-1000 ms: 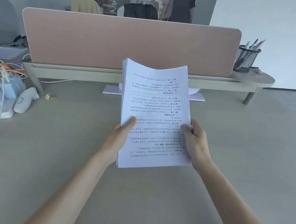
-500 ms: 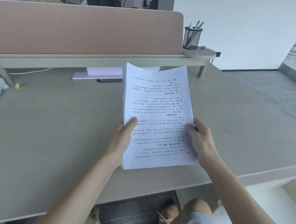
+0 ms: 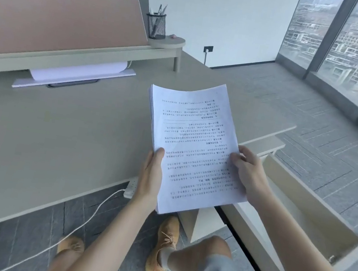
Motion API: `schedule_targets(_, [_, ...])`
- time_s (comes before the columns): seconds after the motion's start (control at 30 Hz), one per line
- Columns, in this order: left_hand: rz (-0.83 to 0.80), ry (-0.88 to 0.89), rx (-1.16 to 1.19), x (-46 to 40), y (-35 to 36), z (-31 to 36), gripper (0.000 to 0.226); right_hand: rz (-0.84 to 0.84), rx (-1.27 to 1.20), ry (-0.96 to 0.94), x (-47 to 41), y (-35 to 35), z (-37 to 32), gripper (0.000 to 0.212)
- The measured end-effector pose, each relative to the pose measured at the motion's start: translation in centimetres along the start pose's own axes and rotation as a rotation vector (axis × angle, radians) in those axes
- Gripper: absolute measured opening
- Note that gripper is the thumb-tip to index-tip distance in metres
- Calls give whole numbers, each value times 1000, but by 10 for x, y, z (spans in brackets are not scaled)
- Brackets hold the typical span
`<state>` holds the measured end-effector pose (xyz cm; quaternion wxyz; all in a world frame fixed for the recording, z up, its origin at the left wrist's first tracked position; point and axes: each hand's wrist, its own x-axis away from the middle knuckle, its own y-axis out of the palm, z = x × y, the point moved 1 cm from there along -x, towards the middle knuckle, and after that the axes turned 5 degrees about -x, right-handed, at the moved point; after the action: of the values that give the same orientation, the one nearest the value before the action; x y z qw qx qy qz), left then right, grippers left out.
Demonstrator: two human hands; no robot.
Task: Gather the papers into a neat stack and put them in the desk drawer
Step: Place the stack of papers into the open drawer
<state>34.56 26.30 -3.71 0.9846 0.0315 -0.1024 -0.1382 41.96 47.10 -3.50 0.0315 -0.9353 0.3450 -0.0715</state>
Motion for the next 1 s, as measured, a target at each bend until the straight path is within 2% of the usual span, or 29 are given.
schedule_targets(0.1, [-18, 28, -31, 17, 37, -8, 20, 30, 12, -3, 5, -45, 13, 21])
schedule_targets(0.23, [-26, 64, -88, 27, 78, -23, 24, 50, 56, 29, 5, -100, 33, 18])
schedule_targets(0.43, [-222, 120, -313, 29, 126, -51, 26, 86, 126, 103, 1, -165, 59, 20])
schedule_targets(0.53, [-342, 136, -451, 25, 148, -66, 11, 112, 175, 140, -4, -195, 77, 17])
schedule_targets(0.6, [-370, 141, -505, 22, 158, -76, 22, 108, 199, 174, -8, -211, 87, 17])
schedule_targets(0.7, [-378, 200, -565, 21, 171, -91, 64, 104, 246, 196, -14, -231, 97, 20])
schedule_targets(0.73, [-387, 217, -575, 21, 177, -97, 71, 102, 264, 204, -16, -237, 100, 20])
schedule_targets(0.8, [-425, 261, -660, 22, 186, -107, 63, 90, 320, 226, -20, -245, 108, 22])
schedule_targets(0.9, [-476, 321, -910, 19, 197, -115, 30, 58, 495, 265, -34, -248, 118, 25])
schedule_targets(1.0, [-580, 367, -1098, 11, 205, -124, 33, 31, 694, 275, -49, -240, 125, 27])
